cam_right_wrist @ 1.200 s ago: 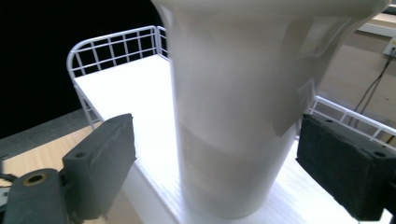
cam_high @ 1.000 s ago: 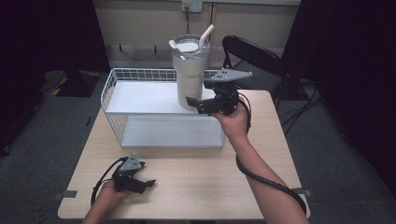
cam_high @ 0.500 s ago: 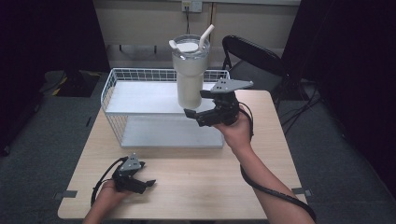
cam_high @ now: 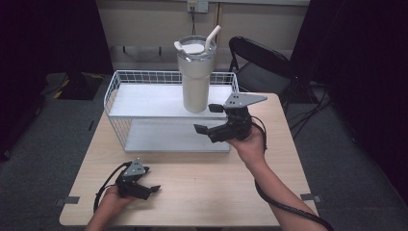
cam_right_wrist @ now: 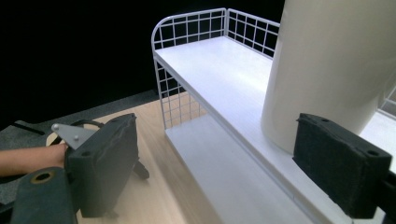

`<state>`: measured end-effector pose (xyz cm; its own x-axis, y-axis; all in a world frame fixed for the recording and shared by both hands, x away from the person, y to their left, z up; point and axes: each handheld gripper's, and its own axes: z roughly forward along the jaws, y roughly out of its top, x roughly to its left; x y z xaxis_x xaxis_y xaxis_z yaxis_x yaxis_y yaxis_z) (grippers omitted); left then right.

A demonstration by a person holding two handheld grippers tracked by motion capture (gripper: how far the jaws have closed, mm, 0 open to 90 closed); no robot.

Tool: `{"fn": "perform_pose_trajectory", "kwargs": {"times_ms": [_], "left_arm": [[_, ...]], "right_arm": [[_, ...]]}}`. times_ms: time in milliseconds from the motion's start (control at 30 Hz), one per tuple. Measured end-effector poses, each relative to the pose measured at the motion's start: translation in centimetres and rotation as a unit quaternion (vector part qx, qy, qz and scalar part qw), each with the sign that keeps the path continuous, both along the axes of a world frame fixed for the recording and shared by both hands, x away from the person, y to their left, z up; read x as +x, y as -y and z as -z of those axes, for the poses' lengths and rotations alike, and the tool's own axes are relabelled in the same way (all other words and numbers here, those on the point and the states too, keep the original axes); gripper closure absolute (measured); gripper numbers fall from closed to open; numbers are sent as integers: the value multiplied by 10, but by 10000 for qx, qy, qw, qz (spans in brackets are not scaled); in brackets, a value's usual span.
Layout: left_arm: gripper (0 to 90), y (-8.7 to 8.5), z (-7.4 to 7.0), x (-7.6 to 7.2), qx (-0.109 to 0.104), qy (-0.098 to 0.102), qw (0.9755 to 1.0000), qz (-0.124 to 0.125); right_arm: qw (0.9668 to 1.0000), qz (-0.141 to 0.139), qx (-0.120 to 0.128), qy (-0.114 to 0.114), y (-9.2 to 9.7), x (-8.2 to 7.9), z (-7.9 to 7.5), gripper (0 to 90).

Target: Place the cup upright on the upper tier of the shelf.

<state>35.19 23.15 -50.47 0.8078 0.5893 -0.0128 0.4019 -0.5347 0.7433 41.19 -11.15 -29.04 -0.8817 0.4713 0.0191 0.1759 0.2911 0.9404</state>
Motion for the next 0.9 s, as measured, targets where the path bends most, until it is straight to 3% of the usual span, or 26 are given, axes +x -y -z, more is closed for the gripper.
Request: {"fn": "perform_pose_trajectory", "kwargs": {"times_ms": [500,767,900], "left_arm": [[150,0,0,0,32,17,10000,23],[150,0,0,0,20,4,10000,13],[150,0,0,0,28,16,10000,22]], "right_arm": [[9997,-247,-31,-68,25,-17,35,138],[9993,-336,-107,-112,38,-28,65,140],[9989,-345,-268,-156,42,-34,86,140]]}}
